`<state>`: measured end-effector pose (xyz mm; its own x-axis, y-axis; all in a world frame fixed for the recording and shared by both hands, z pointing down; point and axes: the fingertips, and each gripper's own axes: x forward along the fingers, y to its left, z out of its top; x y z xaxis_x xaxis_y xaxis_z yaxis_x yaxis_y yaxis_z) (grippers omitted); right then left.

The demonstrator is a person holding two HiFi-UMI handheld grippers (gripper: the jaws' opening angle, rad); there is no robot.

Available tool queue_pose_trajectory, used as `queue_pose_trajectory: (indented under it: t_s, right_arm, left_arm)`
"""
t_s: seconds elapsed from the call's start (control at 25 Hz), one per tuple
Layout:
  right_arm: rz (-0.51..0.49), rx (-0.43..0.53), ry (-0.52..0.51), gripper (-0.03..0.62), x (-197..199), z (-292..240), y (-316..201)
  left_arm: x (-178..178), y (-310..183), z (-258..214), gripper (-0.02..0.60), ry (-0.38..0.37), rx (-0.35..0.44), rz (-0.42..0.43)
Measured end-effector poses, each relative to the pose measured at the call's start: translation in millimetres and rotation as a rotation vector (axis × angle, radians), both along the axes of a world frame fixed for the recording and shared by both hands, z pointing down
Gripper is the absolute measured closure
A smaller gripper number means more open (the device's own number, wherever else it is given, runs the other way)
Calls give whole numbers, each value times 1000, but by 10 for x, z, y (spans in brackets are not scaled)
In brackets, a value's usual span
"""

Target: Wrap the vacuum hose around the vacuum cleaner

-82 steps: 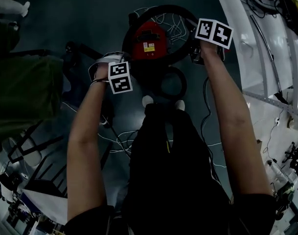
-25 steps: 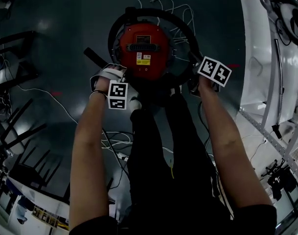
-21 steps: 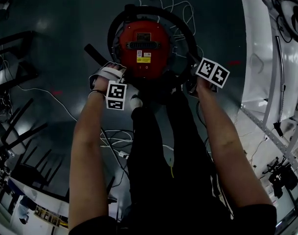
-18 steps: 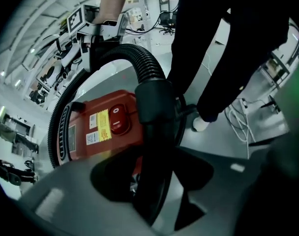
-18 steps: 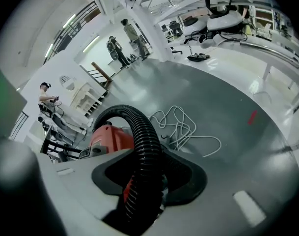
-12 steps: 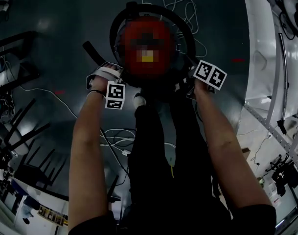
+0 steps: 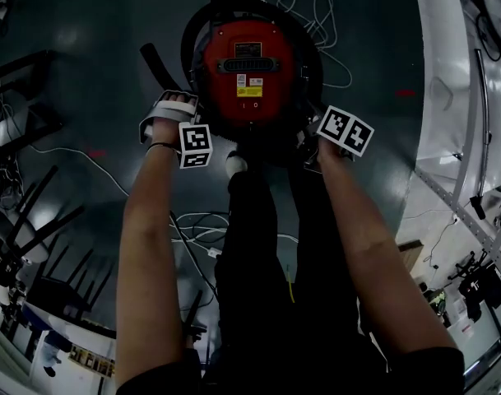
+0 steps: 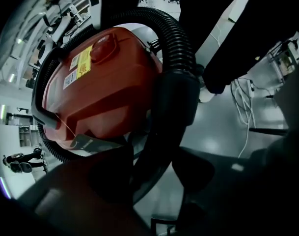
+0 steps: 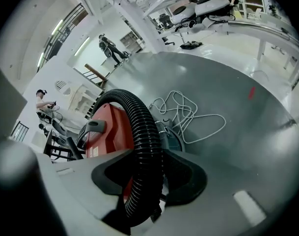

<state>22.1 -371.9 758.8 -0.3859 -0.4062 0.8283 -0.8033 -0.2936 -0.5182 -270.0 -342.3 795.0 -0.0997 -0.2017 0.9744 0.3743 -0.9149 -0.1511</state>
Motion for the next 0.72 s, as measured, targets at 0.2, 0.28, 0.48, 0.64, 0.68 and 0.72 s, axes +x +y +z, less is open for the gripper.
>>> queue_pose_trajectory:
  t_s: [0.2,0.28,0.48,0.64,0.68,0.72]
  right_arm:
    - [35,-25,14,416,-17,40,1]
    - [39,-33,36,416,-34,50,5]
    - [77,-38,83,414,-1,80,5]
    - [103,-79,83,414,-14,127,-8]
    - [109,-88,84,414,-12,133,-14]
    - [118,-94,85,414,-7,137,-20]
  left_arm:
    - [-51,60,45,328,34,-54,-48]
    - [-90,128,76,325,34,-77,-72]
    - [-92,206,174,294,56,-132,-157]
    - [-118,253,245,277,59,-171,-203]
    - [-122,263,253,273,62,-177,-218]
    - [-123,276,257,272,64,-182,-233]
